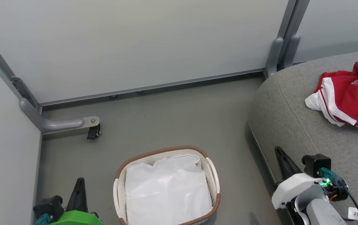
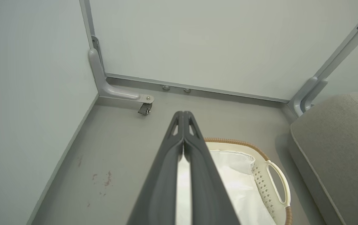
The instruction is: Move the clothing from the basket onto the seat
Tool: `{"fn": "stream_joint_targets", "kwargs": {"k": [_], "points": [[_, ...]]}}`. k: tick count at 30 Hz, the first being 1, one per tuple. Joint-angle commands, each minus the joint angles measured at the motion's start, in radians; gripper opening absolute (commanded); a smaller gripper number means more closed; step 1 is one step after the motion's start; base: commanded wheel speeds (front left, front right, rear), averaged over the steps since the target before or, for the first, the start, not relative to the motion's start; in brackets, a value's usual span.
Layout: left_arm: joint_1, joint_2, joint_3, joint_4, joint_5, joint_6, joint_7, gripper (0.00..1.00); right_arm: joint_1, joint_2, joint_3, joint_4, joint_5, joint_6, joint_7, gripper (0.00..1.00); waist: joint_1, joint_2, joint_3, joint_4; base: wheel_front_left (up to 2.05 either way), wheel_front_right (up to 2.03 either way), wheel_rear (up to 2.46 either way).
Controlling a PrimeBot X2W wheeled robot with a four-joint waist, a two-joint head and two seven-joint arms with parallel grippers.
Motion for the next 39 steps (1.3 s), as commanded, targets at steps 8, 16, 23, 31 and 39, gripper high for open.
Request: {"fn": "stream_joint_targets", "kwargs": {"k": [8, 16, 23, 31, 39], "points": [[-0.018, 0.004, 0.017, -0.043, -0.169, -0.001, 0.042, 0.00, 0.001, -0.004, -0.019, -0.058, 0.189, 0.000, 0.040, 0.00, 0.0001, 0.0000, -0.002, 0.001, 0.00, 0.00, 0.00], [-0.026, 0.004, 0.026, -0.064, -0.298, -0.001, 0.075, 0.00, 0.016, -0.005, -0.031, -0.089, 0.330, 0.000, 0.072, 0.00, 0.0001, 0.0000, -0.003, 0.003, 0.00, 0.00, 0.00], [-0.033, 0.005, 0.034, -0.079, -0.399, -0.001, 0.103, 0.00, 0.027, -0.006, -0.042, -0.112, 0.440, 0.000, 0.100, 0.00, 0.0001, 0.0000, -0.004, 0.004, 0.00, 0.00, 0.00], [-0.041, 0.005, 0.043, -0.096, -0.511, -0.002, 0.133, 0.00, 0.038, -0.007, -0.055, -0.137, 0.562, 0.000, 0.130, 0.00, 0.0001, 0.0000, -0.006, 0.005, 0.00, 0.00, 0.00], [-0.047, 0.006, 0.051, -0.111, -0.612, -0.002, 0.161, 0.00, 0.048, -0.008, -0.067, -0.158, 0.670, 0.000, 0.158, 0.00, 0.0001, 0.0000, -0.007, 0.007, 0.00, 0.00, 0.00]]}}
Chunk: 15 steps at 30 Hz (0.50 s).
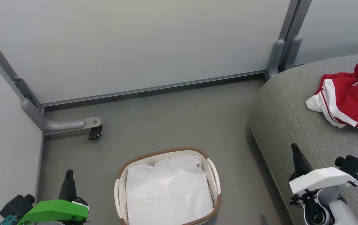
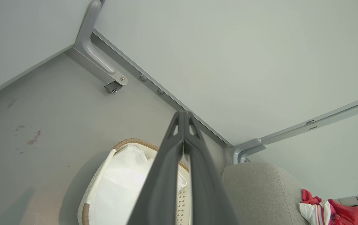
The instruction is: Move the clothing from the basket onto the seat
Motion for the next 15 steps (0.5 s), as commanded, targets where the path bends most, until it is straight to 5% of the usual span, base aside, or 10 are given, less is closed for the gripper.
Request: {"fn": "stream_joint_targets", "kwargs": {"k": [1, 15], "points": [[-0.029, 0.006, 0.005, -0.018, -0.035, -0.002, 0.007, 0.00, -0.002, -0.006, -0.007, -0.020, 0.035, 0.000, 0.008, 0.00, 0.0000, 0.0000, 0.000, 0.000, 0.00, 0.00, 0.00], [-0.040, 0.007, 0.018, -0.041, -0.190, -0.003, 0.050, 0.00, 0.013, -0.007, -0.025, -0.054, 0.204, -0.001, 0.051, 0.00, 0.0000, 0.0000, -0.003, 0.003, 0.00, 0.00, 0.00]]}}
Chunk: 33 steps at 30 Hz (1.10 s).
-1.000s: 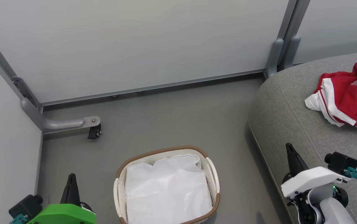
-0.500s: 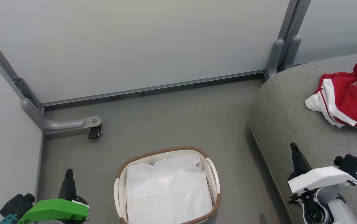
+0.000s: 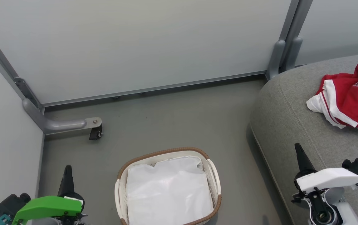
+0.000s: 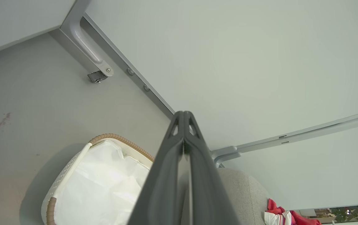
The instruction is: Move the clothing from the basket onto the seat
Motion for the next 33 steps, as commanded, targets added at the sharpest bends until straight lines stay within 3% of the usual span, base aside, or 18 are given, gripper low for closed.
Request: {"fn": "stream_joint_targets", "kwargs": {"k": [1, 33], "points": [[-0.028, 0.007, 0.006, -0.014, -0.029, -0.003, 0.007, 0.00, -0.001, -0.006, -0.006, -0.018, 0.031, -0.001, 0.007, 0.00, 0.0000, 0.0000, 0.000, 0.000, 0.00, 0.00, 0.00], [-0.046, 0.008, 0.030, -0.058, -0.323, -0.005, 0.088, 0.00, 0.031, -0.009, -0.040, -0.082, 0.353, -0.001, 0.090, 0.00, 0.0000, 0.0000, -0.006, 0.006, 0.00, 0.00, 0.00]]}}
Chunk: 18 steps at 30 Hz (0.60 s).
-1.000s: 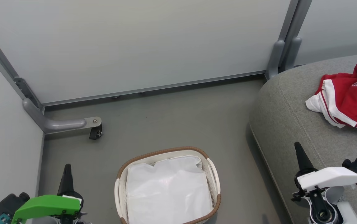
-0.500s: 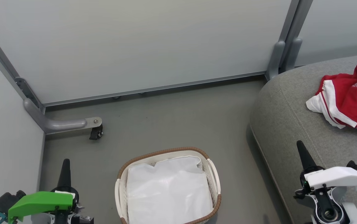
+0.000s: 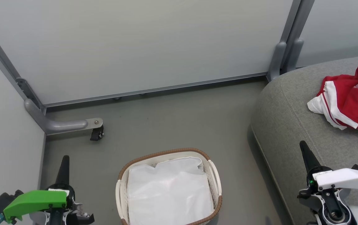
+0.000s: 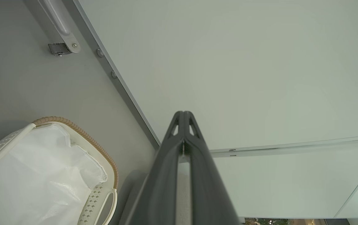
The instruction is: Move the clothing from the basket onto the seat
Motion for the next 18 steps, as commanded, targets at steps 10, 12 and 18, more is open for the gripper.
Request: {"fn": "stream_joint_targets", "kwargs": {"k": [10, 12, 18], "points": [[-0.028, 0.007, 0.011, -0.021, -0.096, -0.005, 0.026, 0.00, 0.016, -0.007, -0.014, -0.029, 0.104, 0.000, 0.029, 0.00, 0.0000, 0.0000, -0.002, 0.002, 0.00, 0.00, 0.00], [-0.026, 0.008, 0.013, -0.024, -0.119, -0.005, 0.031, 0.00, 0.018, -0.007, -0.016, -0.033, 0.128, 0.000, 0.034, 0.00, 0.0000, 0.0000, -0.003, 0.002, 0.00, 0.00, 0.00], [-0.029, 0.008, 0.016, -0.031, -0.159, -0.006, 0.043, 0.00, 0.022, -0.007, -0.021, -0.042, 0.172, 0.000, 0.046, 0.00, 0.0000, 0.0000, -0.004, 0.003, 0.00, 0.00, 0.00]]}}
